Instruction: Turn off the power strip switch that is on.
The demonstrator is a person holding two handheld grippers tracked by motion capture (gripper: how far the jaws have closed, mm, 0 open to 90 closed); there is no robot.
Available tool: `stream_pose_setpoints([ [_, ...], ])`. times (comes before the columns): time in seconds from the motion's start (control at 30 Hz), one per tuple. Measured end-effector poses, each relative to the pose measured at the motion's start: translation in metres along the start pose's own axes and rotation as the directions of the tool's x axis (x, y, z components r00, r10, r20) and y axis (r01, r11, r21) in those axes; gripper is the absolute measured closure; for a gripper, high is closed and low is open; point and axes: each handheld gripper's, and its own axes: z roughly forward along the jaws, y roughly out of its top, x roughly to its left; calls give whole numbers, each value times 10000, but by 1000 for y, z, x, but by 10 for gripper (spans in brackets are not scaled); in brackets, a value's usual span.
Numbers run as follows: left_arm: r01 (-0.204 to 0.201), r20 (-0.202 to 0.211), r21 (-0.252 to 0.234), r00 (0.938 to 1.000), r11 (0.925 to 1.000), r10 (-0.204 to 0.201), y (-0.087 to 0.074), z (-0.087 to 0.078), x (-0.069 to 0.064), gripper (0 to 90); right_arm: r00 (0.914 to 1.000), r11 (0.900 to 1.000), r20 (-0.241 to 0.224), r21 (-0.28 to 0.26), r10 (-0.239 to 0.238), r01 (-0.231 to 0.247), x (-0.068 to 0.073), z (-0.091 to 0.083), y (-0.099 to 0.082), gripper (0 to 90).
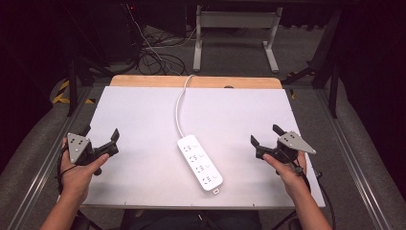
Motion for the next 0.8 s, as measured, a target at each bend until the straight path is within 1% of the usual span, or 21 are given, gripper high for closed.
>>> stream_pose_setpoints([
  [0.07, -3, 17, 6, 10000, 10000, 3, 0, 0, 0, 50, 10000, 10000, 47, -25, 40, -40, 0, -1, 1, 108],
  [0.13, -7, 22, 1, 10000, 10000, 7, 0, 0, 0, 51, 9999, 9999, -94, -41, 119, -120, -1, -1, 2, 165],
  [0.2, -18, 11, 14, 10000, 10000, 18, 0, 0, -1, 51, 9998, 9999, -136, -33, 116, -117, -1, -1, 2, 179],
  [0.23, -19, 4, 14, 10000, 10000, 19, 0, 0, -1, 51, 9996, 10000, -260, 11, 71, -71, -1, -1, 2, 194],
  [0.37, -27, 9, 15, 10000, 10000, 27, 0, 1, -1, 51, 9997, 10000, -252, -1, -51, 51, 0, -1, 2, 223],
  [0.4, -31, 11, 10, 10000, 10000, 31, 0, 1, -1, 51, 9998, 10000, -159, -12, -83, 83, 0, -1, 2, 276],
  [0.43, -27, 15, 15, 10000, 10000, 27, 0, 1, -1, 51, 9998, 10000, -159, -12, -83, 83, 0, -1, 2, 276],
  [0.47, -8, 20, 1, 10000, 10000, 8, 0, 2, -1, 52, 9996, 9999, -233, 11, -132, 133, 0, -2, 2, 401],
  [0.5, 25, 16, 1, 10000, 10000, -25, 0, 2, -1, 52, 9996, 9999, -233, 11, -132, 133, 0, -2, 2, 401],
  [0.53, -6, 25, 7, 10000, 10000, 6, 0, 3, -1, 52, 9987, 9999, -494, 127, -80, 86, 0, -3, 2, 510],
  [0.57, -52, 20, 42, 10000, 10000, 52, 0, 3, -1, 52, 9977, 9998, -671, 203, 1, 13, -1, -3, 2, 576],
  [0.6, -18, 33, 49, 10000, 10000, 18, 0, 5, -2, 52, 9938, 9989, -1094, 431, 215, -169, -2, -3, 2, 647],
  [0.63, -25, 32, 59, 10000, 10000, 25, 0, 5, -2, 52, 9897, 9978, -1400, 619, 315, -230, -2, -3, 3, 695],
  [0.7, -21, 30, 44, 10000, 10000, 20, 0, 5, -2, 52, 9806, 9941, -1877, 1022, 562, -375, -2, -4, 3, 748],
  [0.73, -5, 37, 31, 10000, 10000, 5, 1, 5, -2, 52, 9806, 9941, -1877, 1022, 562, -375, -2, -4, 3, 748],
  [0.77, 7, 51, 6, 10000, 10000, -7, 1, 5, -2, 53, 9792, 9922, -1947, 1195, 580, -350, 1, -5, 3, 767],
  [0.8, 7, 51, 6, 10000, 10000, -7, 1, 5, -2, 53, 9792, 9922, -1947, 1195, 580, -350, 1, -5, 3, 767],
])
